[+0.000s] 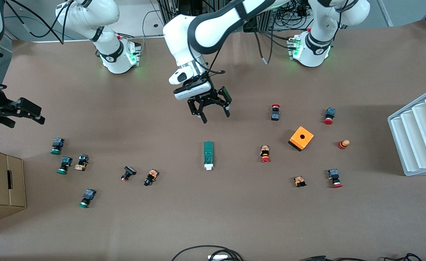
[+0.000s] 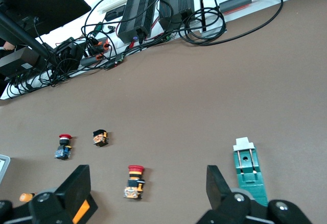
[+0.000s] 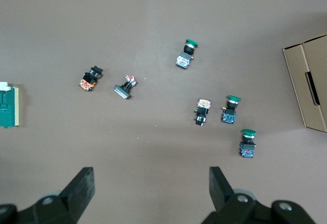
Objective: Close load switch with both arms
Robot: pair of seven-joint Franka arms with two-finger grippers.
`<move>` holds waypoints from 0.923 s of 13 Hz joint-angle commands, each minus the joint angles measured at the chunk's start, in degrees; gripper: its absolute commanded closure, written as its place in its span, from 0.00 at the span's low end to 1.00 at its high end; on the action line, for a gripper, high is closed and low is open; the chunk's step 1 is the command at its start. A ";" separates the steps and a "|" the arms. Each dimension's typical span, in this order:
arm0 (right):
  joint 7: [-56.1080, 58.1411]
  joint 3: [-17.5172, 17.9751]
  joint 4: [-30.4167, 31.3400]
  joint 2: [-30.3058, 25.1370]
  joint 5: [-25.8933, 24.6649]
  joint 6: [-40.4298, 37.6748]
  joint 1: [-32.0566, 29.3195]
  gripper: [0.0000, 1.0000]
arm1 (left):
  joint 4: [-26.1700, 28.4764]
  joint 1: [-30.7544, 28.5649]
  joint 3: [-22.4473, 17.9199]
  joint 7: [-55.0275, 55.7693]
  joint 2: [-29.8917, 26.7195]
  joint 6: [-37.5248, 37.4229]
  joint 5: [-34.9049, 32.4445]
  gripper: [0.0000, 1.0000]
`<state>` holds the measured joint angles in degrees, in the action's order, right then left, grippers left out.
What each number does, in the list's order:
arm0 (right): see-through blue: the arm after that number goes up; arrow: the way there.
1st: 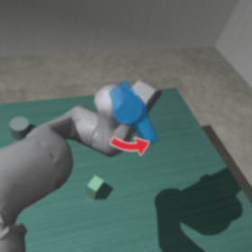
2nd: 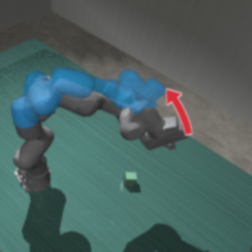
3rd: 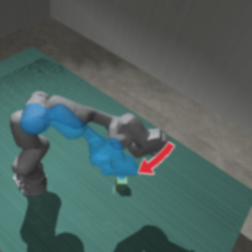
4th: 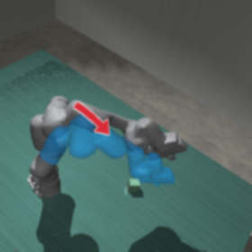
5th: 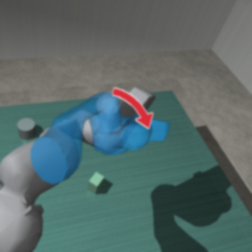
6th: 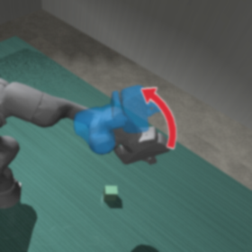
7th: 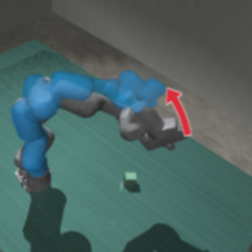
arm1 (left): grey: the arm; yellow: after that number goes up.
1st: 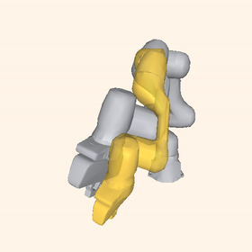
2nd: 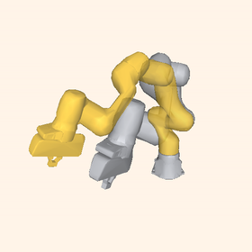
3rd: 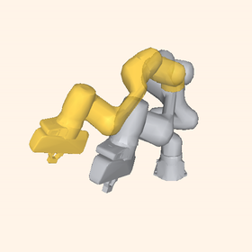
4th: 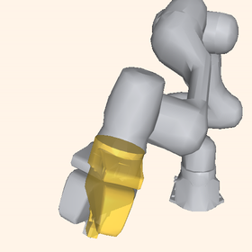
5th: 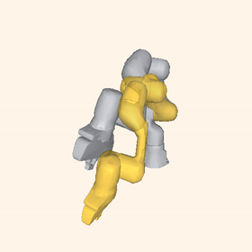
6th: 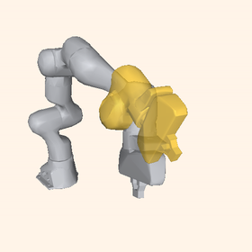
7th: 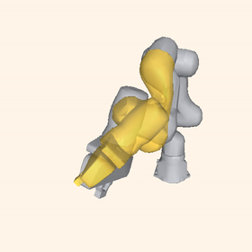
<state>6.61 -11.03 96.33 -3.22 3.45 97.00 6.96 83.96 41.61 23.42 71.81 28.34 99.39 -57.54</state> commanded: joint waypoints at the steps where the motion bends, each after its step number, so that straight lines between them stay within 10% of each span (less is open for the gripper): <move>1: 0.68 0.13 3.42 -2.84 -1.16 1.79 -0.19 0.00 | 0.85 -2.92 0.14 -6.48 -4.60 1.86 5.31 0.00; 12: 0.69 0.22 4.83 -3.72 -1.16 2.49 -0.19 0.00 | -0.64 -10.14 -10.92 -34.95 -13.31 6.70 25.35 0.00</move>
<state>6.80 -11.05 99.18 -4.92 3.44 98.21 6.95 83.47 31.98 15.20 42.84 16.50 105.40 -35.56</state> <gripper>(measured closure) 0.000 0.000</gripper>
